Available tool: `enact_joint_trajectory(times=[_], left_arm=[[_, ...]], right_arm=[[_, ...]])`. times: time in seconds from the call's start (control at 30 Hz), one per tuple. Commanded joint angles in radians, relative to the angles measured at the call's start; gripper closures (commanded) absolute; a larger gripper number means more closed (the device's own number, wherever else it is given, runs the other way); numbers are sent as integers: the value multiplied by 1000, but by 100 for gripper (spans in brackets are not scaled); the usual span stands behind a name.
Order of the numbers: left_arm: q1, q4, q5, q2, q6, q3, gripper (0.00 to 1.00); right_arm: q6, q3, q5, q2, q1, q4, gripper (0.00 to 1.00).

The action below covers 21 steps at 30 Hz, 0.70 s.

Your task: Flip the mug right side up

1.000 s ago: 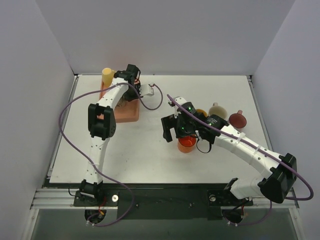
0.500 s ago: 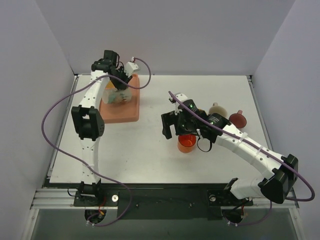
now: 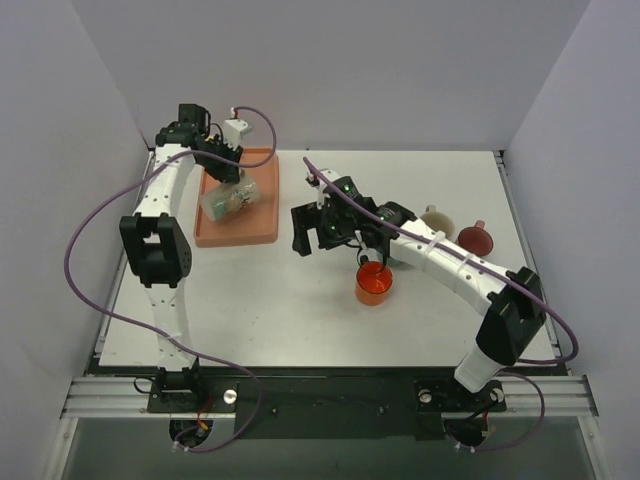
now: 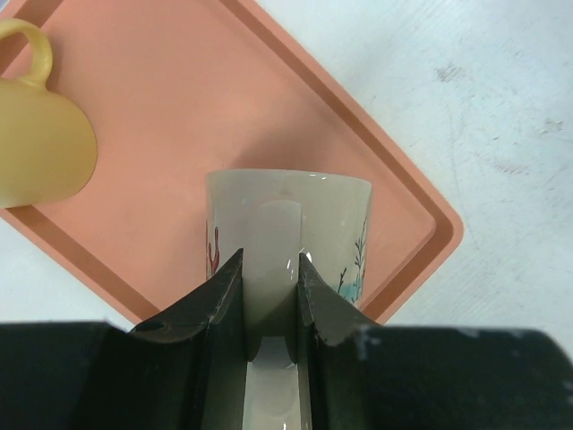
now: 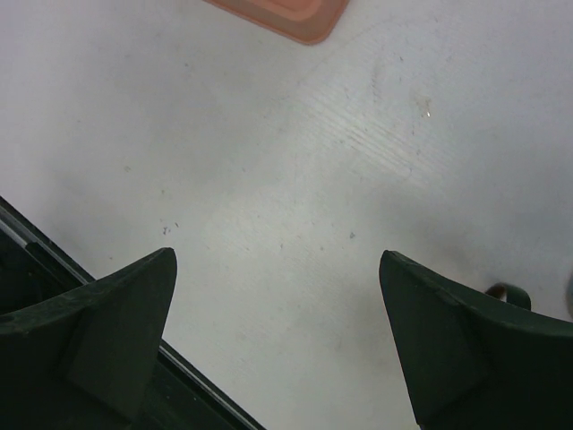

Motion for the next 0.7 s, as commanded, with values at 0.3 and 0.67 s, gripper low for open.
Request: enact_joint_trajectory(times=[0.3,0.67], left_arm=[[-25,65,333,-369,-86,-112,100],[-82,-46,437,-405,-84,-79,100]], right_arm=[[99,254,-295,182,-110,277,9],[202,332,-350,303,-122,434,11]])
